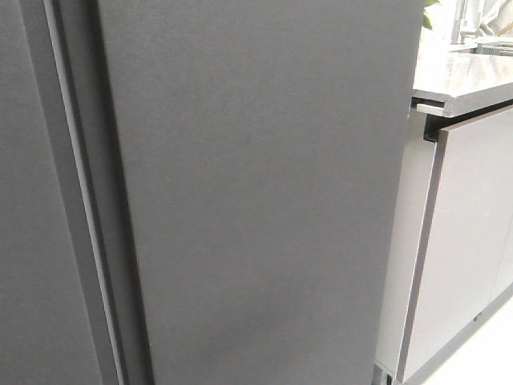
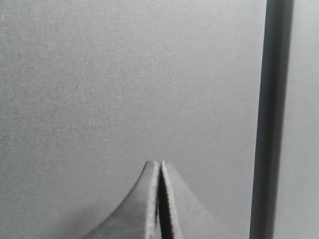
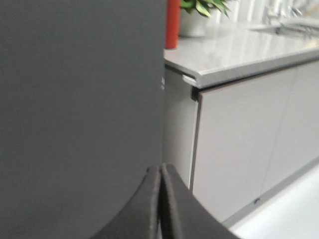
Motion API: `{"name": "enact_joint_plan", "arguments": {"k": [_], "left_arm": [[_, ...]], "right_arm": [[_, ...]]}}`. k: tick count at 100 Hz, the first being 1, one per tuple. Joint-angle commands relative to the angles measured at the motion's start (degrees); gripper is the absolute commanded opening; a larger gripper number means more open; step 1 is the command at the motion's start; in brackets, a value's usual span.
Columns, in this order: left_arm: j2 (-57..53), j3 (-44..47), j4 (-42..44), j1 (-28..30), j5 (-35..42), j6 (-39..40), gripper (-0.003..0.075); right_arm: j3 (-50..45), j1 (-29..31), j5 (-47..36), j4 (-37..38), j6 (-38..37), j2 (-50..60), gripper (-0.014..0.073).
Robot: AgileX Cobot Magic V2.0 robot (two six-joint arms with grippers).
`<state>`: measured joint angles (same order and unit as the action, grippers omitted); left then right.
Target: Close fridge door
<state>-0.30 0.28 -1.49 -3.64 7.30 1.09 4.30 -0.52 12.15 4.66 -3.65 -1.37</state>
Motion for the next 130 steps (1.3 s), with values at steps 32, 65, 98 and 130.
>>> {"name": "enact_joint_plan", "arguments": {"k": [32, 65, 98, 130], "left_arm": [[-0.59, 2.01, -0.23, -0.40, 4.16, 0.25, -0.0020], [-0.59, 2.01, -0.23, -0.40, 4.16, 0.25, -0.0020], [-0.59, 2.01, -0.23, -0.40, 4.16, 0.25, -0.0020], [-0.59, 2.01, -0.23, -0.40, 4.16, 0.25, -0.0020]], "right_arm": [[-6.25, 2.50, -9.41, -0.93, 0.04, 2.96, -0.0045], [-6.38, 2.50, -6.42, -1.45, 0.04, 2.96, -0.0045], [-6.38, 2.50, -6.18, -1.45, 0.04, 2.96, -0.0044], [-6.38, 2.50, -6.18, -1.45, 0.04, 2.96, -0.0045]]}}
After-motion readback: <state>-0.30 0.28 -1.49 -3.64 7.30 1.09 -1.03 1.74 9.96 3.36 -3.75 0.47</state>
